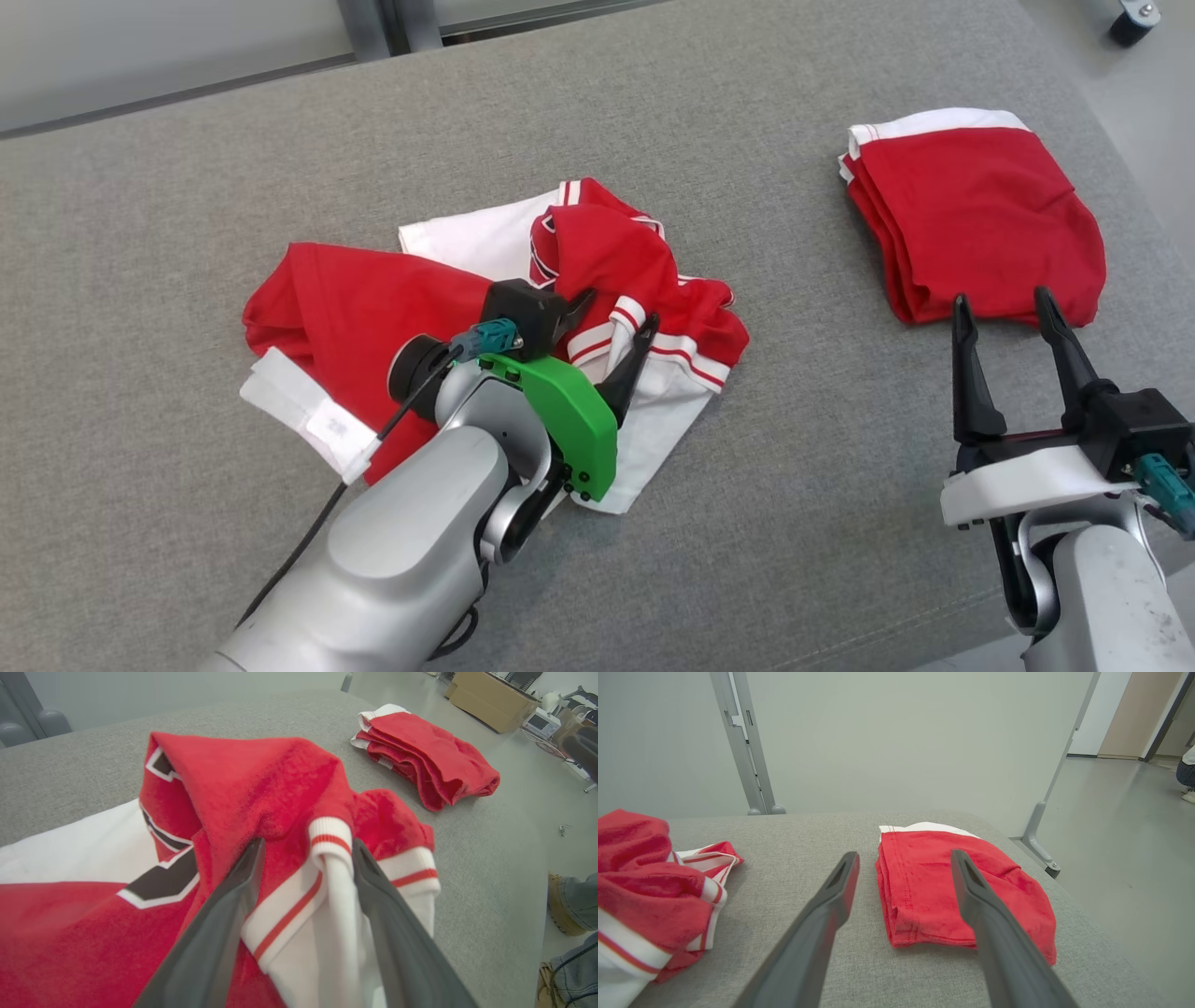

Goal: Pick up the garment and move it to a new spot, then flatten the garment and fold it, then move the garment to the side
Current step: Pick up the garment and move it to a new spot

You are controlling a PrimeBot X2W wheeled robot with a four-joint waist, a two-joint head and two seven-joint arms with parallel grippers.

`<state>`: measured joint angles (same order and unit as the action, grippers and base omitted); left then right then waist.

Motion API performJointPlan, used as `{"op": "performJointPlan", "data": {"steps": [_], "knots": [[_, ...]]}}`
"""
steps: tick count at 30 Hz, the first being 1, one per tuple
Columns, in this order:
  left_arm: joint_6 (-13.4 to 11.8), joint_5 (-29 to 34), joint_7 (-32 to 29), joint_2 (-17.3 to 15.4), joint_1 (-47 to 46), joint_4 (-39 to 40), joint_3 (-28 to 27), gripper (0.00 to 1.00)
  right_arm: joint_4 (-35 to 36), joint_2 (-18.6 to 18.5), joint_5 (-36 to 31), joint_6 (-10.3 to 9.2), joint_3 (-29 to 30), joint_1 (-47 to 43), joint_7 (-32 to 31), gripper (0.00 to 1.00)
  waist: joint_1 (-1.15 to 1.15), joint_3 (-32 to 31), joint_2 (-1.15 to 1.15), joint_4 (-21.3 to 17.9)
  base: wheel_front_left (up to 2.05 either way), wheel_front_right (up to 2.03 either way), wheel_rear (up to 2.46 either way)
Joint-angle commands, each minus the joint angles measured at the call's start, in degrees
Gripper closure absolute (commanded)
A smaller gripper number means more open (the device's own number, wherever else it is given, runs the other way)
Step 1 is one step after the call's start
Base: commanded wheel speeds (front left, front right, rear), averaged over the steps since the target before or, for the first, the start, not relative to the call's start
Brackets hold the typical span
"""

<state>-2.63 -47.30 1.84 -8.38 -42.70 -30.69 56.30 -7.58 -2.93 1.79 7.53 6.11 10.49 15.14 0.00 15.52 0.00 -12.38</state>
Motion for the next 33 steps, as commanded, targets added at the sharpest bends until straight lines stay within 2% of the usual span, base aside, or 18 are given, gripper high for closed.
{"op": "performJointPlan", "data": {"steps": [1,4,7,12,19,24,25,29,31,33], "knots": [[-0.3,-0.1,0.9,-0.3,1.1,0.4,-0.3,0.0,0.3,0.0,-0.8,-0.09,0.0,-1.1,0.0,0.0,0.0,-1.9,0.0,1.9,0.0,0.0,0.0],[-1.2,-0.1,2.5,-1.5,2.2,3.8,-1.0,0.0,1.0,0.0,-2.0,-0.09,1.0,-2.0,0.0,0.0,0.0,-3.8,0.0,3.8,0.0,0.0,0.0],[-2.9,-0.4,3.3,-4.3,4.5,9.0,-2.0,0.0,2.0,0.0,-3.4,-0.09,2.3,-3.1,0.0,0.0,0.0,-5.7,0.0,6.1,0.0,0.0,0.0],[-9.1,0.2,4.9,-10.9,9.9,18.4,-4.8,0.0,3.5,-0.3,-4.8,-0.09,3.1,-5.5,0.0,0.0,0.0,-9.3,0.0,9.8,0.0,0.0,0.0],[-17.7,-1.0,8.9,-20.1,22.7,27.8,-9.6,0.0,4.1,-1.0,-4.5,-0.09,3.5,-8.9,0.0,0.0,0.0,-13.3,0.0,14.0,0.0,0.0,0.0],[-22.8,-0.1,12.2,-23.3,30.4,29.6,-13.0,0.0,3.8,-0.9,-4.4,-0.09,4.2,-11.6,0.0,0.0,0.0,-15.0,0.0,17.0,0.0,0.0,0.0],[-23.3,0.1,12.6,-23.4,31.8,29.7,-13.8,0.0,3.7,-0.9,-4.5,-0.09,4.3,-12.0,0.0,0.0,0.0,-15.2,0.0,17.5,0.0,0.0,0.0],[-22.3,1.7,13.4,-22.9,37.5,30.1,-18.0,0.0,2.6,-0.7,-4.1,-0.09,4.1,-13.7,0.0,0.0,0.0,-16.0,0.0,18.9,0.0,0.0,0.0],[-21.2,3.3,13.4,-21.7,40.9,30.4,-21.7,0.0,1.9,-0.6,-4.0,-0.09,3.9,-14.4,0.0,0.0,0.0,-16.3,0.0,19.3,0.0,0.0,0.0],[-18.7,5.5,13.3,-21.1,44.1,30.6,-24.8,0.0,1.3,-0.5,-3.9,-0.09,3.8,-15.2,0.0,0.0,0.0,-16.4,0.0,19.7,0.0,0.0,0.0]]}}
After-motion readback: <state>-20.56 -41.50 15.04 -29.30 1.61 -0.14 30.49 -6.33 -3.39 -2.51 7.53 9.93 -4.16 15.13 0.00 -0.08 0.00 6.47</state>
